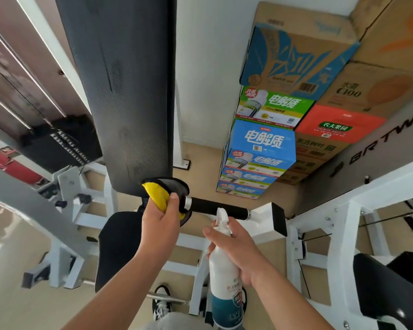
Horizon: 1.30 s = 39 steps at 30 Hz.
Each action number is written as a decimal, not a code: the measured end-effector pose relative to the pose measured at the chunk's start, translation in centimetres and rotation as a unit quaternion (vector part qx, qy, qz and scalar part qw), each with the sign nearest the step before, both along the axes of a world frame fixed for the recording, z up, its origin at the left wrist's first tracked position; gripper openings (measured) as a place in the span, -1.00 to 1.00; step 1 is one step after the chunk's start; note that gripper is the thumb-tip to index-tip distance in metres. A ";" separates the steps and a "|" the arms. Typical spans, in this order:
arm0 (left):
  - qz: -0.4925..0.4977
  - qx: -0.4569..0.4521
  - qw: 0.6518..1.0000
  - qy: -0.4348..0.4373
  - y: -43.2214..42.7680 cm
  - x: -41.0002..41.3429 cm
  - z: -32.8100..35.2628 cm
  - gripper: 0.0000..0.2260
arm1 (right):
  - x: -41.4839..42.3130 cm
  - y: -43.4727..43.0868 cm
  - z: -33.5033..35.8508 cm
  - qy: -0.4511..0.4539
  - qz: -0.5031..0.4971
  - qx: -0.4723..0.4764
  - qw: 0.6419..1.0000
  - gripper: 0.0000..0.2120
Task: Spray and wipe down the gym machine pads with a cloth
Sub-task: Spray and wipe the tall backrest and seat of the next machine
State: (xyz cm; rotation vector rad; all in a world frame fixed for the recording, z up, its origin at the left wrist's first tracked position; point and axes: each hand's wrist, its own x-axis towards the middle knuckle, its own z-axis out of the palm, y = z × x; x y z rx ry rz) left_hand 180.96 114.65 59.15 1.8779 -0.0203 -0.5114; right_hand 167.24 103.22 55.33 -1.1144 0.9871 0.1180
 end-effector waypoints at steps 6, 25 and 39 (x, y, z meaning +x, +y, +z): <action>-0.017 -0.022 0.986 -0.163 -0.2 -0.7 1.3 -0.85 | -1.1 -0.9 0.0 -0.021 0.002 0.002 1.000 -0.43; -0.642 0.460 0.489 -0.370 -12.0 -1.8 -0.6 -0.36 | -8.5 -5.7 1.1 -0.058 -0.042 -0.030 0.997 -0.46; -0.588 0.445 0.534 -0.413 -5.8 3.2 0.4 -0.50 | -5.2 -5.0 2.0 -0.053 -0.004 -0.017 0.998 -0.37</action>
